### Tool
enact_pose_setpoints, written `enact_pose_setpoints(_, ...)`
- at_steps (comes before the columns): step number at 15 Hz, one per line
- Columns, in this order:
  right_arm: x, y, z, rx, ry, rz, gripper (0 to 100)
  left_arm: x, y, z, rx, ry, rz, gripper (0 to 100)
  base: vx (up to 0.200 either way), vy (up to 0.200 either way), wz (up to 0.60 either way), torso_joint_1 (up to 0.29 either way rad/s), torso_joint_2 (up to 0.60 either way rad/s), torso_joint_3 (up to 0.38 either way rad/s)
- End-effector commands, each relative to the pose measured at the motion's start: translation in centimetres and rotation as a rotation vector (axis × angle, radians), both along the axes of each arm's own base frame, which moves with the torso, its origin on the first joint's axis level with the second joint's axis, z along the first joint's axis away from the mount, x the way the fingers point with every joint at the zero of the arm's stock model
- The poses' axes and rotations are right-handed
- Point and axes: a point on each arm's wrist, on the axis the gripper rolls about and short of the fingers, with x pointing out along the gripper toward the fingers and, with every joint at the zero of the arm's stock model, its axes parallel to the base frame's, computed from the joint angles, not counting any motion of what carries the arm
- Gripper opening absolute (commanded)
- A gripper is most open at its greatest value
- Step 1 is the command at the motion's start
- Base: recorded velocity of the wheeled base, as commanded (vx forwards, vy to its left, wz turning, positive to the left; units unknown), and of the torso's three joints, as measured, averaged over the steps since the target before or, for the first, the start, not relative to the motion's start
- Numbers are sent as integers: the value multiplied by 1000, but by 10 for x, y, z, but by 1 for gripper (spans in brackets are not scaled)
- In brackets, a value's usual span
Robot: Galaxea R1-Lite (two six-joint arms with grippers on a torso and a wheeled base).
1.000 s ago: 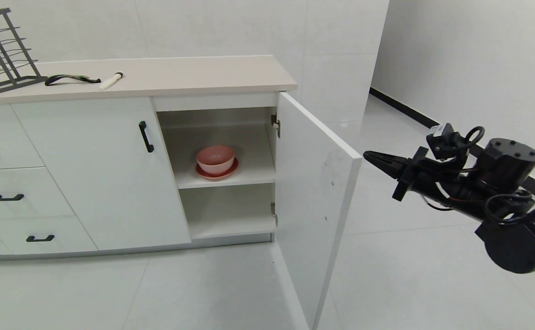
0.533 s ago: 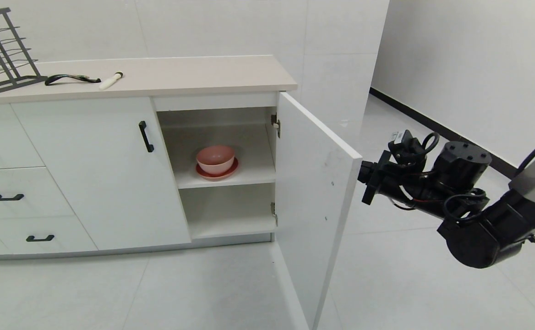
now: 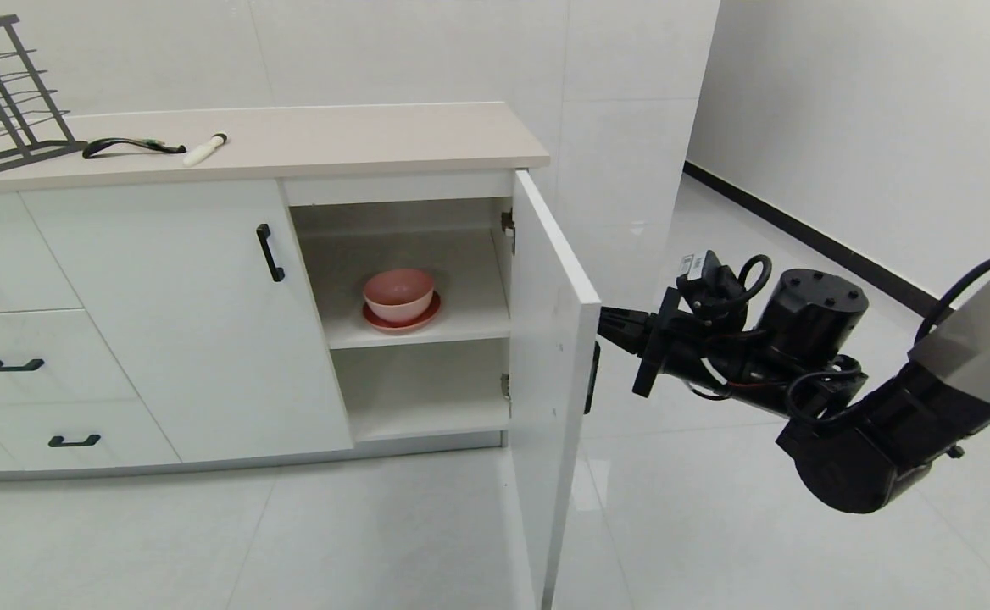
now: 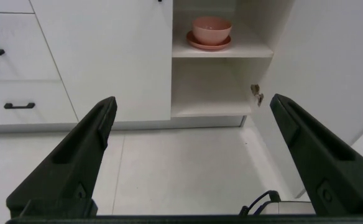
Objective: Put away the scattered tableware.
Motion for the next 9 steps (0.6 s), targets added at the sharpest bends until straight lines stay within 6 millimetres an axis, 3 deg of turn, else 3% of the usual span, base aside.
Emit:
enact_pose_setpoints(1,-1,16,5,13,-27,42,0,0,0,0,0,1,0,100,0,0,0,0,0,0)
enact_pose_setpoints(9,22,68,-5,51,-89,129,0,0,0,0,32,2,-10,100,0,0,0,0,0,0)
